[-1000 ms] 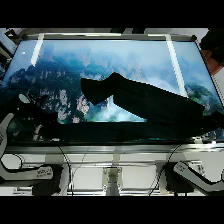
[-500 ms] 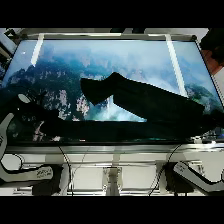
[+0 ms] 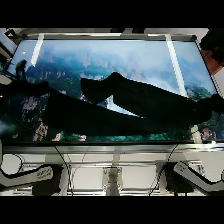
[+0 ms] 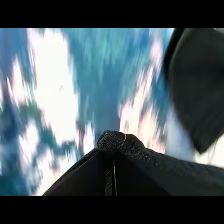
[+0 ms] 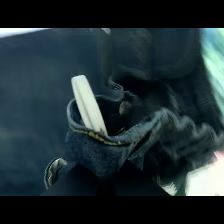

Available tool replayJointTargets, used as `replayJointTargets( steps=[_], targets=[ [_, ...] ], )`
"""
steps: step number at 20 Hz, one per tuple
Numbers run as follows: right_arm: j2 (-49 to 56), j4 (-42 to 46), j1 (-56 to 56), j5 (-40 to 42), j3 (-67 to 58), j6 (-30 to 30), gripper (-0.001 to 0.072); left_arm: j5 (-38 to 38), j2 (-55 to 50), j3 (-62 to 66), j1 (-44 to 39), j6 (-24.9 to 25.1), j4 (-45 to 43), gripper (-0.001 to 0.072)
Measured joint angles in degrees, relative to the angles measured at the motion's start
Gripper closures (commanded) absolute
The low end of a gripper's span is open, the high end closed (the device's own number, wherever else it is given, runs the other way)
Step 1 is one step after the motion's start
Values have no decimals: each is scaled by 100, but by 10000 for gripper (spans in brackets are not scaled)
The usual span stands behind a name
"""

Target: Fold the clothes and pants, and hang the long-sleeved shirts on hangers.

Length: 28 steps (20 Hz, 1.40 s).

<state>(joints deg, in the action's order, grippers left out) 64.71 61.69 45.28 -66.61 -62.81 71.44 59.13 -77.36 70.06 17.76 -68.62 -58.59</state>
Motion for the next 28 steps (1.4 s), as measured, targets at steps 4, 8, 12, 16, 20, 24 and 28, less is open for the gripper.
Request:
replayJointTargets(
  steps=[4, 8, 12, 16, 20, 24, 28],
  targets=[
    [0, -706, 0, 61, -1045, -367, 673, -315, 420, 514, 398, -26, 33, 683],
    [7, -623, 0, 50, -1888, -210, 672, -243, 822, 678, 1123, -28, 68, 683],
    [17, 111, 0, -332, -1882, 0, 672, 404, 957, 702, 1757, 278, 59, 682],
    [17, 831, 120, -605, -1104, 66, 672, 1032, 994, 402, 2028, 741, -350, 682],
    [-44, 1353, 660, -660, -37, 28, 672, 1432, 1049, -389, 2122, 1270, -651, 682],
    [-105, 1742, 1200, -577, 713, -17, 671, 1620, 1204, -1307, 2286, 1665, -975, 682],
    [-118, 2236, 1497, -592, 984, 13, 672, 1952, 1390, -1958, 2697, 1928, -1388, 681]
  ],
)
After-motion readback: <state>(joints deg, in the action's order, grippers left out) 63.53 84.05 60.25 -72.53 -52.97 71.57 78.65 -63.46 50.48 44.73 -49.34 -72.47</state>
